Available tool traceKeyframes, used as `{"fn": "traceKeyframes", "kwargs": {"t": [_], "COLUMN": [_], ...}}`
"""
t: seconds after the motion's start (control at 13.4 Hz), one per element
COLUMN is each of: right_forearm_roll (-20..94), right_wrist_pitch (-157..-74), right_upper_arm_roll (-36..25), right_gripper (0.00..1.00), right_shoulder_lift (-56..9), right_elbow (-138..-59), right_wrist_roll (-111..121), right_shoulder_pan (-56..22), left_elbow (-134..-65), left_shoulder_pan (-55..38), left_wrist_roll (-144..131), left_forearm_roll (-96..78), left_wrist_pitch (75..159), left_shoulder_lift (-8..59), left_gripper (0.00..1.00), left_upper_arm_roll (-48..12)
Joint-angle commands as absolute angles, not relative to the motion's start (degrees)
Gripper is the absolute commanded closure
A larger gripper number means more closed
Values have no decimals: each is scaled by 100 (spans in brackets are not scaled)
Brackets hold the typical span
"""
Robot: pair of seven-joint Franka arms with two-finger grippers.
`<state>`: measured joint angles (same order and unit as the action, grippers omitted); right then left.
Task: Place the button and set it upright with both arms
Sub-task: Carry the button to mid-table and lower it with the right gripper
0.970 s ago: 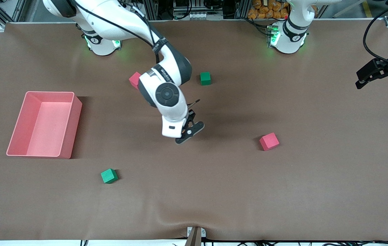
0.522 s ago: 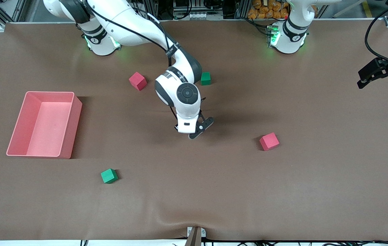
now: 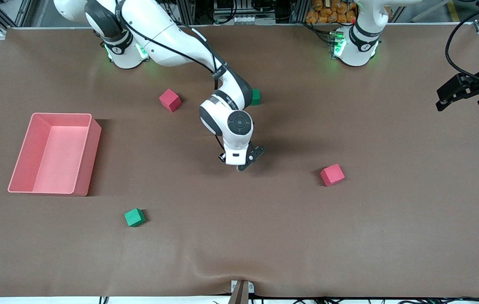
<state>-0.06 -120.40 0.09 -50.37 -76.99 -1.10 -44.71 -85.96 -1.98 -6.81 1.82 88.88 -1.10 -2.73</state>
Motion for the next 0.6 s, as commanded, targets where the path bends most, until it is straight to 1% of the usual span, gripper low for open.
{"fn": "traceKeyframes", "kwargs": {"t": [0.0, 0.37, 0.52], "right_forearm_roll": [-35, 44, 53], "right_wrist_pitch": [-12024, -11944, -11709], "right_upper_arm_roll": [-35, -26, -35], "right_gripper": [0, 0, 0], "right_shoulder_lift": [-5115, -4843, -4589], "right_elbow": [-7488, -7436, -7436], "right_wrist_roll": [-123, -307, -422], "right_shoulder_pan": [-4535, -4509, -4483], "left_elbow": [-8578, -8569, -8569], "left_shoulder_pan": [-167, -202, -185], "left_wrist_roll": [-615, -668, -668], "left_forearm_roll": [105, 105, 105], "left_wrist_pitch": [8912, 8921, 8956], "left_shoulder_lift": [-132, -114, -123], "left_gripper": [0, 0, 0], "left_upper_arm_roll": [-281, -281, -273]}}
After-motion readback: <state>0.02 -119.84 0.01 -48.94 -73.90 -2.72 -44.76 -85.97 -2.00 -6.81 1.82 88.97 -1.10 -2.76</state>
